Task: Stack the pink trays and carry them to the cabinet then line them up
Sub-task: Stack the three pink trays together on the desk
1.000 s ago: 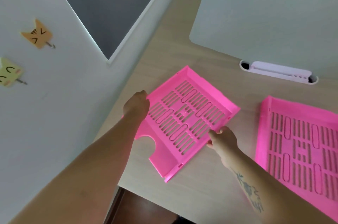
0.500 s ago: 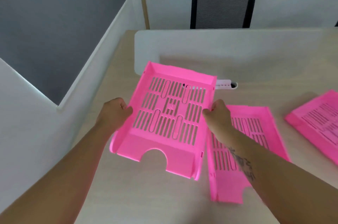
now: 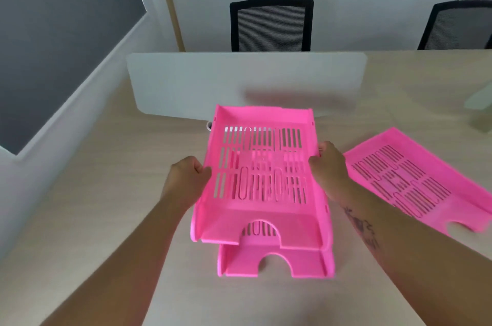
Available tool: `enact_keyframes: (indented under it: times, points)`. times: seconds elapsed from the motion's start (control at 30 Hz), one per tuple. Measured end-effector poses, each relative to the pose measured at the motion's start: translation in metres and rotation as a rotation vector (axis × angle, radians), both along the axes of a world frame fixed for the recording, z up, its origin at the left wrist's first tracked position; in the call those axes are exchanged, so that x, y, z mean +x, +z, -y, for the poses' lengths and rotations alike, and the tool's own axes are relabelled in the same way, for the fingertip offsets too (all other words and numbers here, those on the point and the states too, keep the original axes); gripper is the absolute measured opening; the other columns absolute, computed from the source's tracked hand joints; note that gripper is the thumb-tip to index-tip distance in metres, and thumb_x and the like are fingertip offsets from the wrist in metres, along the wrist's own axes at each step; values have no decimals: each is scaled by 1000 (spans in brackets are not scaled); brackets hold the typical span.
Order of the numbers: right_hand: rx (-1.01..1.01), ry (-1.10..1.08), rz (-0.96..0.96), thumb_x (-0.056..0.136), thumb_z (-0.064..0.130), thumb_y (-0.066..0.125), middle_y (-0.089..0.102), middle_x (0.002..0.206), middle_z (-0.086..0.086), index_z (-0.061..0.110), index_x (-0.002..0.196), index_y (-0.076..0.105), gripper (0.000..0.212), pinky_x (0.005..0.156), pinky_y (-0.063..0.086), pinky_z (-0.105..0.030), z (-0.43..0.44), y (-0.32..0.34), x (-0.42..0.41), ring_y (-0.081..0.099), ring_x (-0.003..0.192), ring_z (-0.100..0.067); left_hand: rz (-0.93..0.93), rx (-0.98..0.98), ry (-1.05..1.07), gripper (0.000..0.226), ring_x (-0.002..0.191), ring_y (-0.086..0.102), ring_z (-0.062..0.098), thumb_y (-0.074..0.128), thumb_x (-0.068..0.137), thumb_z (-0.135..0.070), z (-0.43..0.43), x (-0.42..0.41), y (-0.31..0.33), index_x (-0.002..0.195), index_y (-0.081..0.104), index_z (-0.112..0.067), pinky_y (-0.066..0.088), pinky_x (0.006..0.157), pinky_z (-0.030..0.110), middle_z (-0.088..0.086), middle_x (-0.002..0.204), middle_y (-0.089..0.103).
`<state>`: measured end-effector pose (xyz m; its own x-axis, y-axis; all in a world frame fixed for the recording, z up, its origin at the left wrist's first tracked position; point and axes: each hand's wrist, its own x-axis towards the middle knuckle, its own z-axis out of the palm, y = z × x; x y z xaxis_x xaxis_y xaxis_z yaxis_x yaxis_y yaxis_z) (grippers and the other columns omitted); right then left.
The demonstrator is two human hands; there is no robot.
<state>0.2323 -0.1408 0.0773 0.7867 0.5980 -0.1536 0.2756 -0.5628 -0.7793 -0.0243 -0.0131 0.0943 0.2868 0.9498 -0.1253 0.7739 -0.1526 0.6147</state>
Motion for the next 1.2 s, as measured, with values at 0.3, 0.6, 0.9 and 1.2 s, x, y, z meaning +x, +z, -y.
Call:
enact_keyframes:
  times: [0.3,0.6,0.9,1.2]
  points:
    - [-101,61,-51,99,-1,39,64,96,-6,2,122,57,29,47,39,-21,44,-45,7,55,61,-10,-45,-146,7,20,57,52,17,52,97,-22,53,2,-45,87,59,-6,45,51,28,6,76,63]
    - [-36,58,-70,104,12,39,68,111,-5,12,139,50,37,49,46,-16,53,-61,1,62,65,-6,2,-176,-48,17,74,62,20,45,101,-27,57,2,-70,98,53,-11,52,60,33,8,101,68]
    - [-105,13,-265,102,28,48,65,111,-4,16,147,42,47,58,46,-23,108,-88,-37,63,82,-13,249,-561,-6,28,89,67,14,43,103,-33,91,-25,-94,123,57,-19,56,70,32,-4,102,70]
    - [-109,1,-164,105,27,40,53,70,-2,7,120,56,30,52,45,-29,83,-100,-43,52,57,-16,322,-622,71,24,85,64,14,43,102,-40,72,-26,-92,115,59,-27,51,73,31,-3,99,70]
